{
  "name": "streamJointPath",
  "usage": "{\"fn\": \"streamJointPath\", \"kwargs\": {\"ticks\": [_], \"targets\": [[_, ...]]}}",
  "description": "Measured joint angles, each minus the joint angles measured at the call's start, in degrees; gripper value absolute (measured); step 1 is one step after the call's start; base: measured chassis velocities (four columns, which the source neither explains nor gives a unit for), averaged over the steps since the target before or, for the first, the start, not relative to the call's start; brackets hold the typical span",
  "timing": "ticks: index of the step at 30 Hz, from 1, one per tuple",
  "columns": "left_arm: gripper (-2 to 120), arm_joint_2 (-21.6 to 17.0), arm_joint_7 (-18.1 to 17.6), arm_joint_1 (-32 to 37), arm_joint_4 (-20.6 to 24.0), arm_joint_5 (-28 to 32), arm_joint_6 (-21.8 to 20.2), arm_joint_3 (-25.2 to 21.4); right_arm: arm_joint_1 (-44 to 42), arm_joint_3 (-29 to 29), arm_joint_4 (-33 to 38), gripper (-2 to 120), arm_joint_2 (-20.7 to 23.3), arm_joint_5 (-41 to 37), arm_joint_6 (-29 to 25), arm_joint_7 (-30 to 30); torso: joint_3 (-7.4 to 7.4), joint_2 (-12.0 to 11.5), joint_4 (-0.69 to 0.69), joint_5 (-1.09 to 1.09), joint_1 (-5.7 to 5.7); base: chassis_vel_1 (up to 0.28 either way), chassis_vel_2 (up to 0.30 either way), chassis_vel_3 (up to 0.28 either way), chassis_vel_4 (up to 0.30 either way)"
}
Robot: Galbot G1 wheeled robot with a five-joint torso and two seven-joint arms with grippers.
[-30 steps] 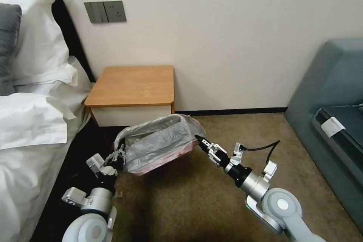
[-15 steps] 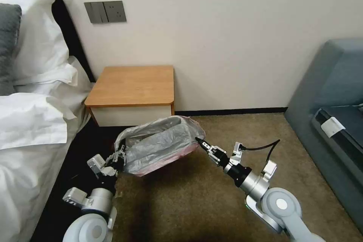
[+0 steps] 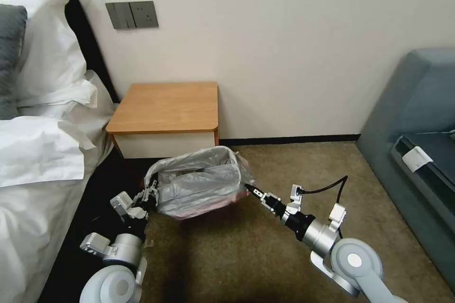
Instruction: Pick up the garbage bag from the table and place it over the trash can.
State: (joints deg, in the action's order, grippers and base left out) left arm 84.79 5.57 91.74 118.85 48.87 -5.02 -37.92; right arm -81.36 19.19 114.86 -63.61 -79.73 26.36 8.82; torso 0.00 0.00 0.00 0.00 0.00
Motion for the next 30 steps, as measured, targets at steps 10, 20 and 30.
{"fn": "streamJointPath", "kwargs": {"ticks": [10,20,30], "targets": [[11,-0.1,-0.1,0.2,0.4,0.7,-0.4,0.0,2.1,-3.0,-3.5,0,-1.0,7.3,-1.3,-0.1,0.00,0.0,0.00,0.00,0.00,0.000,0.000,0.000,0.000],[11,0.0,-0.1,1.0,1.8,1.3,-1.8,0.0,5.6,-5.3,-9.4,0,-2.8,15.3,-5.7,1.2,0.00,0.0,0.00,0.00,0.00,0.000,0.000,0.000,0.000],[11,0.1,-0.2,1.5,2.2,1.2,-2.4,0.0,6.8,-4.2,-12.1,0,-3.5,18.0,-8.0,1.6,0.00,0.0,0.00,0.00,0.00,0.000,0.000,0.000,0.000]]}}
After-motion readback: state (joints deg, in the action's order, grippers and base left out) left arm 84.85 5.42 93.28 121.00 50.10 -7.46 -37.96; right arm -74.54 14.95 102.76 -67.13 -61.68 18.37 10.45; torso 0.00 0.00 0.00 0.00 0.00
